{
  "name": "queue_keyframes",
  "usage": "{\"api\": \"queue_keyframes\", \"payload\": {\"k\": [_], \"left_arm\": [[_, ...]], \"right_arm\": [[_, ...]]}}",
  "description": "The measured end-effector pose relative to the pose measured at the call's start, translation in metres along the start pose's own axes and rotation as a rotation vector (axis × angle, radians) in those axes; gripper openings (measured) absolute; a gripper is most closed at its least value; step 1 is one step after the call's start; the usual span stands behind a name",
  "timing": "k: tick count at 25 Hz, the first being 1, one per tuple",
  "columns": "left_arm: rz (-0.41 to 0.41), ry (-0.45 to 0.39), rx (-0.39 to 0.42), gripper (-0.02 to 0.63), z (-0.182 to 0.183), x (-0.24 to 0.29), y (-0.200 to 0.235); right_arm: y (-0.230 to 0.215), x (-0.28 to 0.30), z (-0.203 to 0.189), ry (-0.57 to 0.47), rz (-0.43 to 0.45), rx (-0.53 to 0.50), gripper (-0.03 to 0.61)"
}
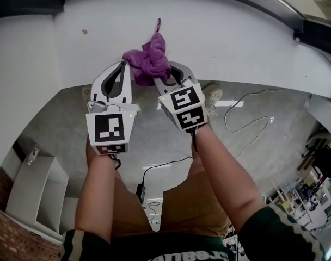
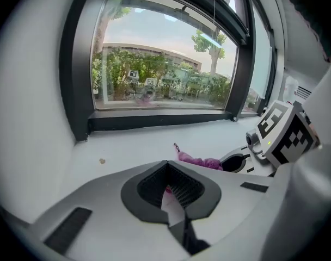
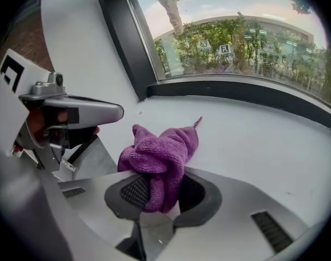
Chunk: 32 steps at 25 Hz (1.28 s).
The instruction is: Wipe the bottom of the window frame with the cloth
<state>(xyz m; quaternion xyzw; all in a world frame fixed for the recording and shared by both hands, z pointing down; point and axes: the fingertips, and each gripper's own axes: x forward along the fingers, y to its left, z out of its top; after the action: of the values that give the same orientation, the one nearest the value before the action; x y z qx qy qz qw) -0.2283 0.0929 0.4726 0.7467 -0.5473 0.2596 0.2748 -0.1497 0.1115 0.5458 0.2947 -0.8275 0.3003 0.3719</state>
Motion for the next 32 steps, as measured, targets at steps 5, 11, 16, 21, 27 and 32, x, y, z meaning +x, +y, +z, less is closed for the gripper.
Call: {"api": "queue_keyframes", "payload": {"k": [5, 11, 16, 21, 27, 32], "left_arm": [[0.032, -0.017, -0.035, 0.009, -0.01, -0.034, 0.045], [0.072, 0.0, -0.104, 0.009, -0.023, -0.035, 0.047], [0.104, 0.021, -0.16, 0.009, -0.038, -0.034, 0.043], [0.147, 0.033, -0.195, 0.009, -0.054, -0.067, 0.087], [0.158, 0.026, -0.208, 0.009, -0.057, -0.078, 0.108], [0.189, 0.029, -0.235, 0.009, -0.063, -0.089, 0.124]], "right_arm": [[0.047, 0.017, 0.026, 0.01, 0.037, -0.032, 0.118], [0.053, 0.03, 0.025, 0.023, 0.087, -0.053, 0.118], [0.054, 0.045, 0.023, 0.025, 0.144, -0.069, 0.118], [0.105, 0.067, 0.049, 0.023, 0.197, -0.104, 0.118], [0.117, 0.076, 0.054, 0.015, 0.206, -0.104, 0.118], [0.136, 0.087, 0.062, 0.022, 0.238, -0.106, 0.118]]}}
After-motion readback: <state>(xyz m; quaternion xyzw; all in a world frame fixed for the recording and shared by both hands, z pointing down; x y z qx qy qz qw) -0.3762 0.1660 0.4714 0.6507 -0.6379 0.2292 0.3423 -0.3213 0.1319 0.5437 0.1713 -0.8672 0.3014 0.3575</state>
